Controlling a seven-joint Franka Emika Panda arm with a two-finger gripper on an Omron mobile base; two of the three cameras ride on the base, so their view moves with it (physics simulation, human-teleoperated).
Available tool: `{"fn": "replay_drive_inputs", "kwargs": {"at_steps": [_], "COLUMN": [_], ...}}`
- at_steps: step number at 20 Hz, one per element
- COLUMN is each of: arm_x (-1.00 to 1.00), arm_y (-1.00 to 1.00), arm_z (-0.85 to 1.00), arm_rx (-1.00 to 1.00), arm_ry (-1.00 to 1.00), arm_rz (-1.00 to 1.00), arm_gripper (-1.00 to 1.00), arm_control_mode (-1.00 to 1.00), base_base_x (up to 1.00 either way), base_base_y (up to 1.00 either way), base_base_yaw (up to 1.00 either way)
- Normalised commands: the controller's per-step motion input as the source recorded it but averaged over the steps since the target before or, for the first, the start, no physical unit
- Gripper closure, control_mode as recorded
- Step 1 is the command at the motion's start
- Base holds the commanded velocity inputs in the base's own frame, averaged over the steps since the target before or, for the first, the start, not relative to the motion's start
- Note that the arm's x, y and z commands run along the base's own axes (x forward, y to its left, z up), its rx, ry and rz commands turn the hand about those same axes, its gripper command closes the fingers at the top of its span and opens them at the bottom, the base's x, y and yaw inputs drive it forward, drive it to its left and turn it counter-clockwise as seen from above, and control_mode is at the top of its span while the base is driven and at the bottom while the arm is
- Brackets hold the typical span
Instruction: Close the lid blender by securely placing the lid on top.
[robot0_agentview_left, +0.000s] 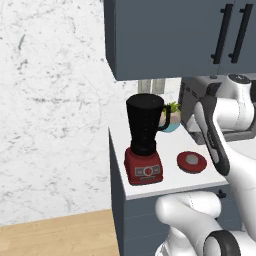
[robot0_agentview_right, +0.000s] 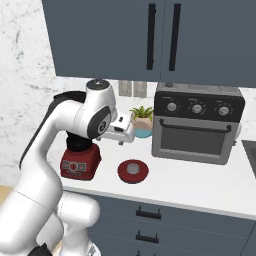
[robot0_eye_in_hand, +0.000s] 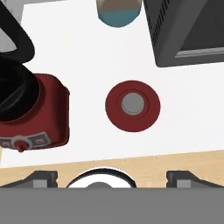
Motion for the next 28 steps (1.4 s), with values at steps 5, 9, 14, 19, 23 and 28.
{"fn": "replay_drive_inputs", "kwargs": {"at_steps": [5, 9, 14, 19, 23, 28], "arm_x": [-0.08, 0.00, 0.00, 0.08, 0.16, 0.12], "arm_y": [-0.21, -0.12, 0.00, 0.00, -0.02, -0.11], "arm_z": [-0.24, -0.50, -0.54, -0.43, -0.34, -0.17], "arm_rx": [-0.03, -0.01, 0.00, 0.00, 0.00, 0.00], "arm_ry": [0.08, 0.00, 0.00, 0.00, 0.00, 0.00], "arm_rz": [0.00, 0.00, 0.00, 0.00, 0.00, 0.00], "arm_gripper": [-1.00, -1.00, -1.00, -1.00, -1.00, -1.00], "arm_control_mode": [-1.00, -1.00, -1.00, -1.00, -1.00, -1.00], "base_base_x": [0.00, 0.00, 0.00, 0.00, 0.00, 0.00], "base_base_y": [0.00, 0.00, 0.00, 0.00, 0.00, 0.00], "base_base_yaw": [0.00, 0.00, 0.00, 0.00, 0.00, 0.00]}}
